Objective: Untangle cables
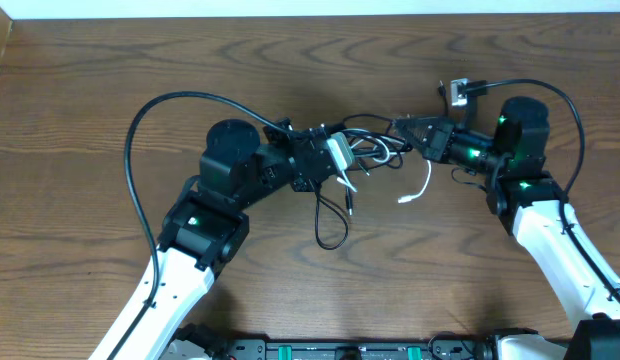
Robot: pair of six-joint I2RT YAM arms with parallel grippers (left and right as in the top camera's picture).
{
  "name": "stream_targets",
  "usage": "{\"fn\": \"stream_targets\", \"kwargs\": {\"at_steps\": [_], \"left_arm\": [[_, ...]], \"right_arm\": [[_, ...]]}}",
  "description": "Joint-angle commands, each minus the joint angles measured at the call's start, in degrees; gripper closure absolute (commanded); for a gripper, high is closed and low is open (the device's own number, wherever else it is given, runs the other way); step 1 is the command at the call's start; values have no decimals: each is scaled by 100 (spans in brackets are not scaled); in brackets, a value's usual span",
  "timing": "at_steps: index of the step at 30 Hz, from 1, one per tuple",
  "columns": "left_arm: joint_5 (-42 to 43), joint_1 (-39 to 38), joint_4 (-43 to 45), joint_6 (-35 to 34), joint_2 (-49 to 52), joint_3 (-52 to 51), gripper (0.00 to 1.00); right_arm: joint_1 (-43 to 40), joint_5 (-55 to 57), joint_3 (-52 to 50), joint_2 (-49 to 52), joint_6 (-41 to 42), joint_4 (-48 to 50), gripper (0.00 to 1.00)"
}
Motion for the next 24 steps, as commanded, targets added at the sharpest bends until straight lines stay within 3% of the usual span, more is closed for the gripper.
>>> {"fn": "stream_targets", "kwargs": {"at_steps": [1,8,15,24], "left_arm": [[-979,48,81,-96,-330,96,93],[-2389,48,173,-656,-481,96,93],[-4153,48,688,-1635,-481,96,93],[-5219,48,922,-2824,-481,96,93]], "right_arm": [[-262,232,4,-4,-199,-31,99],[-297,229,4,-4,-197,-48,99],[-297,234,4,-4,-247,-507,99],[-297,350,7,-4,-391,-896,99]]}}
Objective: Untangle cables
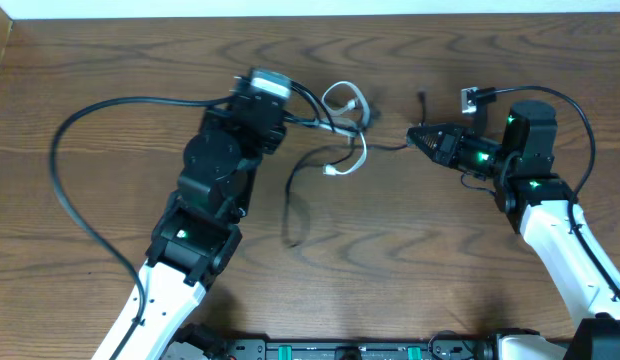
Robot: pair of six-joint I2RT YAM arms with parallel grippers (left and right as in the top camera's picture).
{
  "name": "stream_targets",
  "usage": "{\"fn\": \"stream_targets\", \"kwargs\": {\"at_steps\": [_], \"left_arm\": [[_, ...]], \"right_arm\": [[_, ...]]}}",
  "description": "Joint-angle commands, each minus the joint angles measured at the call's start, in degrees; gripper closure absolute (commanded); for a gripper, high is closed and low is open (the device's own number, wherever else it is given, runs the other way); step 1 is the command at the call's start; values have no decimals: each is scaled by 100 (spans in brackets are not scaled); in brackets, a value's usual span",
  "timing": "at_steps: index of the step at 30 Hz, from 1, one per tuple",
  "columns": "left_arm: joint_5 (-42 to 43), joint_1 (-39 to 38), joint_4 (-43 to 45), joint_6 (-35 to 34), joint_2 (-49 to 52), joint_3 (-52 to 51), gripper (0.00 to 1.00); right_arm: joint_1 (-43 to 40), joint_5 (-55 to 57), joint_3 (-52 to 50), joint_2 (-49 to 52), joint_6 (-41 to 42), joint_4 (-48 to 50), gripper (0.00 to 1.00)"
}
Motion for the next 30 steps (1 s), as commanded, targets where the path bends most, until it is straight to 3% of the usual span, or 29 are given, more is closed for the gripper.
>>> {"fn": "stream_targets", "kwargs": {"at_steps": [1,8,10,13,16,20,23,26,30], "left_arm": [[-850,26,111,-828,-109,144,93],[-953,20,107,-1231,-109,144,92],[-953,20,85,-1231,-109,144,93],[-938,20,90,-1233,-109,144,93],[-369,20,83,-1233,-109,144,93],[778,20,85,-1355,-76,144,92],[964,20,83,-1679,7,144,93],[964,20,87,-1963,98,144,93],[960,15,87,-2002,162,144,92]], "right_arm": [[-33,234,-15,15,-175,-57,99],[-31,-48,-15,15,-173,144,99],[-17,-625,-15,15,-433,656,87],[48,-1338,-13,15,-586,1526,55],[168,-1606,-15,15,-581,2256,35],[444,-1499,-15,15,-579,2848,17],[678,-1187,-15,15,-562,2957,7],[922,-848,-13,15,-573,2964,1],[1163,-804,-15,15,-586,3182,1]]}}
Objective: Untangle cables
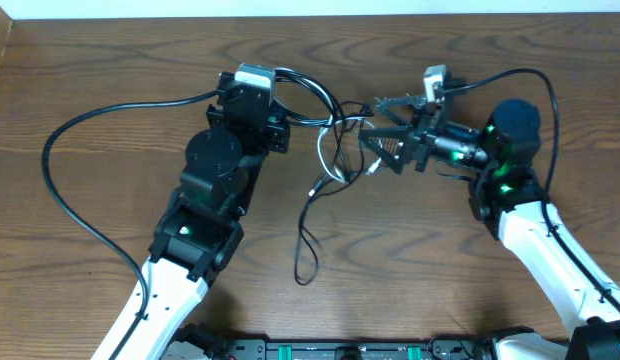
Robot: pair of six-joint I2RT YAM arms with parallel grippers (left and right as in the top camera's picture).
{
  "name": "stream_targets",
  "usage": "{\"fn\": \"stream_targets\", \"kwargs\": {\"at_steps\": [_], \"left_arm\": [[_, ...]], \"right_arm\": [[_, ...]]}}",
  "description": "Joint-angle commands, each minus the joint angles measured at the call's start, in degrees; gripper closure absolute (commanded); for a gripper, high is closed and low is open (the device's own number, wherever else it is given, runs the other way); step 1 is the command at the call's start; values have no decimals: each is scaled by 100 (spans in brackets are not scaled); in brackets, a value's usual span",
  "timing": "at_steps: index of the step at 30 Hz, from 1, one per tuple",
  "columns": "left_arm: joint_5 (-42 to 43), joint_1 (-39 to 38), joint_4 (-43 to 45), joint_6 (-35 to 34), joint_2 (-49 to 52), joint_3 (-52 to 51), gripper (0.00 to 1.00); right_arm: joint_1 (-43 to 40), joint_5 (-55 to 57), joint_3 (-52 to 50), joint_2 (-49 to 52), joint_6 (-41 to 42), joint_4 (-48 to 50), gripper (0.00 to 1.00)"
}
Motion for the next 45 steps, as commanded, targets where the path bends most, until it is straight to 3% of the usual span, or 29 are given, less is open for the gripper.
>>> {"fn": "stream_targets", "kwargs": {"at_steps": [1,14,22,35,41,45], "left_arm": [[166,9,48,-286,26,144,93],[155,-157,-66,-308,160,144,92],[155,-446,-15,-304,157,144,93],[-122,-446,643,-310,0,144,93],[577,-448,697,-723,-48,144,92],[1386,-446,791,-949,-70,144,92]], "right_arm": [[201,221,7,2,-57,192,1],[887,1447,9,2,-57,404,1],[883,2715,9,2,-321,-125,1],[892,2271,9,2,-960,-518,1],[890,2498,9,2,-960,-520,1],[890,3348,9,2,-960,-535,1]]}}
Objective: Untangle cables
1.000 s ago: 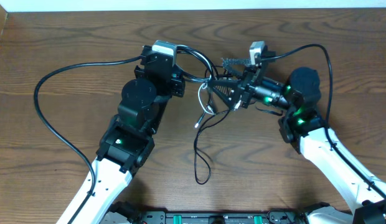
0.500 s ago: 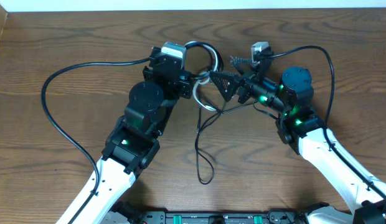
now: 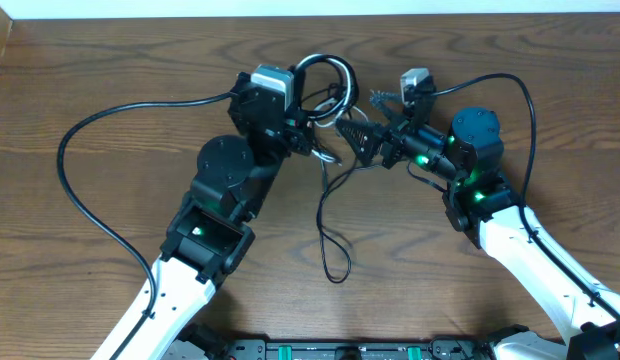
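Note:
The tangle is a white cable looped at the top and a thin black cable that hangs from it and ends in a narrow loop on the table. My left gripper is shut on the bundle from the left, holding it raised. From the right, my right gripper reaches into the same knot. Its fingers look spread, with strands between or just in front of them. The crossing of the cables is hidden between the two grippers.
The left arm's thick black supply cable arcs over the left part of the wooden table. The right arm's own cable curves above its wrist. A pale strip runs along the table's far edge.
Both grippers have closed in on each other. The right gripper moved left into the knot. The left gripper turned right and lifted the white loop higher, and the black loop's end shifted right.
First both grippers held the tangle low at mid-table, the right shut on a black strand. Then the left had carried the bundle up and left, stretching that strand. Later the right gripper stood open near the bundle, and now it is in the knot.

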Robot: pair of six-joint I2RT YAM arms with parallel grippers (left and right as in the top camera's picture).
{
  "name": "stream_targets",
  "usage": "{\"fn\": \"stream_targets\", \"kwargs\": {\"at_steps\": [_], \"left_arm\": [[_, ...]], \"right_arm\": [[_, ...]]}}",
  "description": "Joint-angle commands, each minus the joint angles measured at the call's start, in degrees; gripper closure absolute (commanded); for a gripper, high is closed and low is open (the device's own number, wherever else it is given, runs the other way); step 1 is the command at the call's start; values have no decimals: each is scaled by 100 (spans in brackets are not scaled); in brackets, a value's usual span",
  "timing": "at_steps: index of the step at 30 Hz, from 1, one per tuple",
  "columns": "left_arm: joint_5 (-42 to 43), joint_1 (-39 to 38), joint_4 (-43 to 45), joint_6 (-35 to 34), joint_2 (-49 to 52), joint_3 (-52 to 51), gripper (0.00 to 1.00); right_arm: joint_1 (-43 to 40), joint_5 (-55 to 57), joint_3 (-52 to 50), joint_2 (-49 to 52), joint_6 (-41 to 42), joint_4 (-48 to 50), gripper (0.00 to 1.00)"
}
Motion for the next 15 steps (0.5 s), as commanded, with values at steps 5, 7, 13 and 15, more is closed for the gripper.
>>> {"fn": "stream_targets", "kwargs": {"at_steps": [5,7,13,15], "left_arm": [[2044,-9,243,-315,-160,144,93],[2546,-9,299,-315,-175,144,92],[3829,-9,531,-479,-221,144,93],[3978,-9,616,-654,-251,144,92]], "right_arm": [[7,2116,9,2,-122,-120,1],[-20,2522,9,4,-122,-229,1],[-190,3451,9,107,-120,-299,1],[-280,3554,7,157,-122,-315,1]]}}
